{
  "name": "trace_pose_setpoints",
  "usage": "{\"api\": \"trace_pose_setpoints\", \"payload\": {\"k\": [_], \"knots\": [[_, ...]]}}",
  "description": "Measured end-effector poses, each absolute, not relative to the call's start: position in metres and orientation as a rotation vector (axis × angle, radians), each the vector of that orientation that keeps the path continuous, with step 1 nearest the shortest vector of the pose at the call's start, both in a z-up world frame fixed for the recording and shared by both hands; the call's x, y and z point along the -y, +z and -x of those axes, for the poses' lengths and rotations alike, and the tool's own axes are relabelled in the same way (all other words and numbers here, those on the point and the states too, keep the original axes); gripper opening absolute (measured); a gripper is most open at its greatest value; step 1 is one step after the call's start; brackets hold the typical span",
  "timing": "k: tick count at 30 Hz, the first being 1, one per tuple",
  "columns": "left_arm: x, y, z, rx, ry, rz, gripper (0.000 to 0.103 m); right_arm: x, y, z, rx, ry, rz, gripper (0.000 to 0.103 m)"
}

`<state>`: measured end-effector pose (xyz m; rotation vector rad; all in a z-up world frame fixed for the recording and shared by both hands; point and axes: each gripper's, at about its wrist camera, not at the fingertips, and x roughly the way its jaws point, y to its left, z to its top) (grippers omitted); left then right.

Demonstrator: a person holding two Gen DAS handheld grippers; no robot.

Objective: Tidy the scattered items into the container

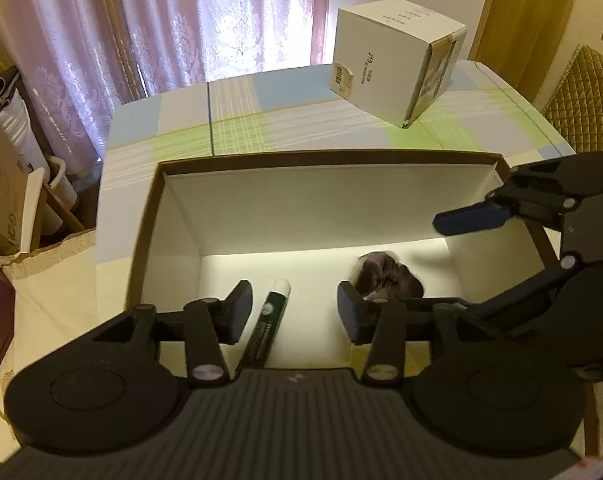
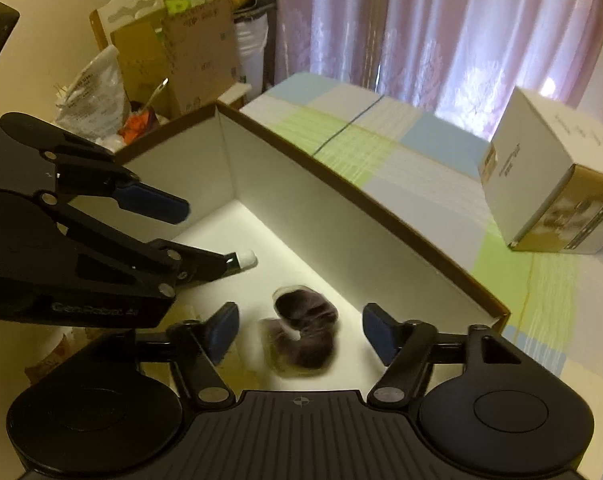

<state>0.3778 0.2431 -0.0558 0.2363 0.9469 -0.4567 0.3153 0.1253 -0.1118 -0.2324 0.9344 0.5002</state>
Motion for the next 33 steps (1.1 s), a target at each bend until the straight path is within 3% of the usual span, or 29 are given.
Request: {"api": "trace_pose_setpoints", "payload": {"k": [7,11,18,33], "knots": [[-0.258,-0.039,-0.36,-0.931,-0.418,-0.215,0.065,-0.117,-0.098,-0.294,-0.886,0.522,0.219,0.094],[-0.265,-0.028,-0.343,-0.919,-0.401,-0.211,0.075,-0.113,-0.088,-0.275,-0.856,0.543,0.218,0.1],[-0.271,-0.003,-0.308,-0.861,-0.337,-0.213,0.092,-0.106,-0.073,-0.242,-0.838,0.566,0.196,0.101],[-0.272,0.044,-0.232,-0.746,-0.274,-0.174,0.102,-0.091,-0.04,-0.18,-0.749,0.493,0.191,0.101]]}}
